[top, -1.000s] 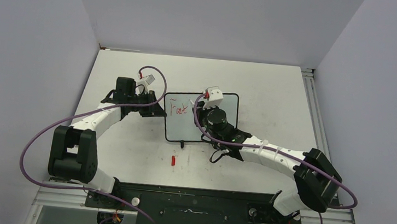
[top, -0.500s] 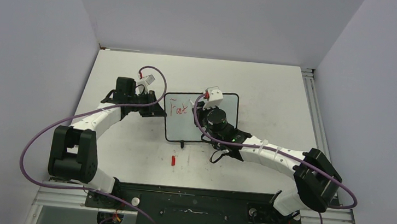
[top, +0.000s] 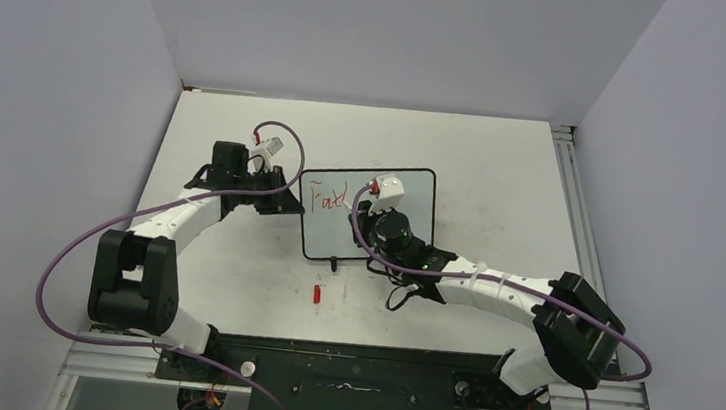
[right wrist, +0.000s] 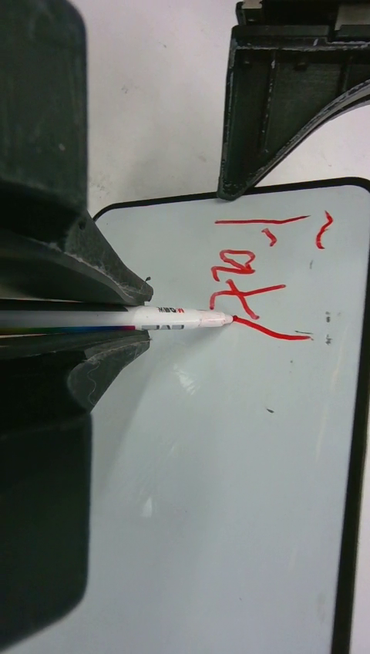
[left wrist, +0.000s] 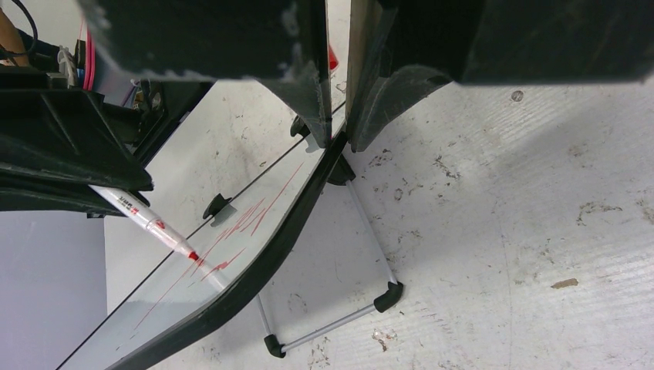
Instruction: Write a sentence on the whiteboard
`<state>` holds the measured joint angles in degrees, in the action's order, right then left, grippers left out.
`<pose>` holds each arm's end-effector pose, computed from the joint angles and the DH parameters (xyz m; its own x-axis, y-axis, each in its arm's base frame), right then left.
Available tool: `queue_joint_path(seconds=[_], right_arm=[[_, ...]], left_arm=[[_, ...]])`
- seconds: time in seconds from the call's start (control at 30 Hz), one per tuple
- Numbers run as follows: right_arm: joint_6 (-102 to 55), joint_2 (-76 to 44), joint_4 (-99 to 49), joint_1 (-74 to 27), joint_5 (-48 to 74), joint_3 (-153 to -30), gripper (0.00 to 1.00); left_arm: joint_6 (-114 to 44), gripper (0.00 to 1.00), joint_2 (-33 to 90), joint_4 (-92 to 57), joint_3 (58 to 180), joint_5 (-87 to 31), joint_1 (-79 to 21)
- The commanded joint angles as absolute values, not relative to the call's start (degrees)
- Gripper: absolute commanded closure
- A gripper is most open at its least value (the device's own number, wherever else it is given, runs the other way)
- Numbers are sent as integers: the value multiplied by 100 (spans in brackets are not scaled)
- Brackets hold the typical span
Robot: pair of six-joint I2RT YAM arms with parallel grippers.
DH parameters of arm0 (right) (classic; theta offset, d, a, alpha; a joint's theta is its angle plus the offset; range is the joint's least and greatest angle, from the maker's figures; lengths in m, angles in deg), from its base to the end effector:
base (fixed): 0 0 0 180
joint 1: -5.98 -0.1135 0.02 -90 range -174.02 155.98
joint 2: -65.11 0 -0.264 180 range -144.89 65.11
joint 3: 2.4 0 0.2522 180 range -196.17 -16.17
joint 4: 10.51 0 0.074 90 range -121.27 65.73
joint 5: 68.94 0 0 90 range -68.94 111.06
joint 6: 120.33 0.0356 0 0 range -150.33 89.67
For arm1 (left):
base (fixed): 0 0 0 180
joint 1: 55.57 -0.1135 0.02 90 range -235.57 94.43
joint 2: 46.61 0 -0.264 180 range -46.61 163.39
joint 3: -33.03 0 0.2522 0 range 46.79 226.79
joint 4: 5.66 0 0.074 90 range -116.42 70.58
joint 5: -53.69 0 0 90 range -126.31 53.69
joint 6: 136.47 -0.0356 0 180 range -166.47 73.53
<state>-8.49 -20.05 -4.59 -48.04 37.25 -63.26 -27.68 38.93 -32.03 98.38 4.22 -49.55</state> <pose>0.2021 0.2614 0.2387 -0.4032 0.0527 -0.9136 -0.5081 0.8174 0.2714 0.3015 -0.0551 0.2163 -0.8524 -0.1563 -0.4990 0.2636 0.6958 -0.6682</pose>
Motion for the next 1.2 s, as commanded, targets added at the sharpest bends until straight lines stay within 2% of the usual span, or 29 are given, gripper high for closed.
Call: queue_joint_path(seconds=[0.0,0.33,1.17], right_arm=[[-699,-1868,-511,-4863,3801,-6128,95],[-572,-1809,-441,-4947,3848,-5923,95],[-819,-1901,-64,-4926,4208,-6294,95]], left_arm=[[-2766,92,3802,-3164,10056,593,-4907],[-2766,92,3807,-3159,10049,581,-4907],[-2775,92,3812,-3173,10058,581,-4908]])
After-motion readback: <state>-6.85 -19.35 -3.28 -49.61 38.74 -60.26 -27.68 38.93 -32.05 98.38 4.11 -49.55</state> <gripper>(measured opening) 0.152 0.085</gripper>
